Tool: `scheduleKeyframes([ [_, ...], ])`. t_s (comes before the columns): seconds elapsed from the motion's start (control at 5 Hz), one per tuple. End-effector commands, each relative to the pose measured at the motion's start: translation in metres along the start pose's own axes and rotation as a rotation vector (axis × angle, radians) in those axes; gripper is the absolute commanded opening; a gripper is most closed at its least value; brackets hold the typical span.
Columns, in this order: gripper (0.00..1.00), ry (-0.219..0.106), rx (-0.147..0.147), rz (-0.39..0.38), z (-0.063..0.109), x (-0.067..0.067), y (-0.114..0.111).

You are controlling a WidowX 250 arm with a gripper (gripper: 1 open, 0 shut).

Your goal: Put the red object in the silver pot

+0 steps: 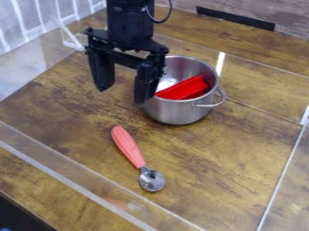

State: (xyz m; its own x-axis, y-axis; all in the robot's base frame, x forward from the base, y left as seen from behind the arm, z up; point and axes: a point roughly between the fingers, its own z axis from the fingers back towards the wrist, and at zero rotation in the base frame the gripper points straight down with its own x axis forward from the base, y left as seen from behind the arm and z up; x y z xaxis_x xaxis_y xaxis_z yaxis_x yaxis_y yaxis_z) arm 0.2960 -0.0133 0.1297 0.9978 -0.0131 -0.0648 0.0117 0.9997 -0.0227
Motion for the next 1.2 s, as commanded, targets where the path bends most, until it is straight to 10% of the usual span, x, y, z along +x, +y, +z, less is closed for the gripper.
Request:
scheduleKeyframes([
  [0.0,1.0,-0.083,-0.011,-0.012,0.021,-0.006,0.015],
  [1.0,1.0,-0.096,0.024,-0.006,0.016,0.011,0.007],
])
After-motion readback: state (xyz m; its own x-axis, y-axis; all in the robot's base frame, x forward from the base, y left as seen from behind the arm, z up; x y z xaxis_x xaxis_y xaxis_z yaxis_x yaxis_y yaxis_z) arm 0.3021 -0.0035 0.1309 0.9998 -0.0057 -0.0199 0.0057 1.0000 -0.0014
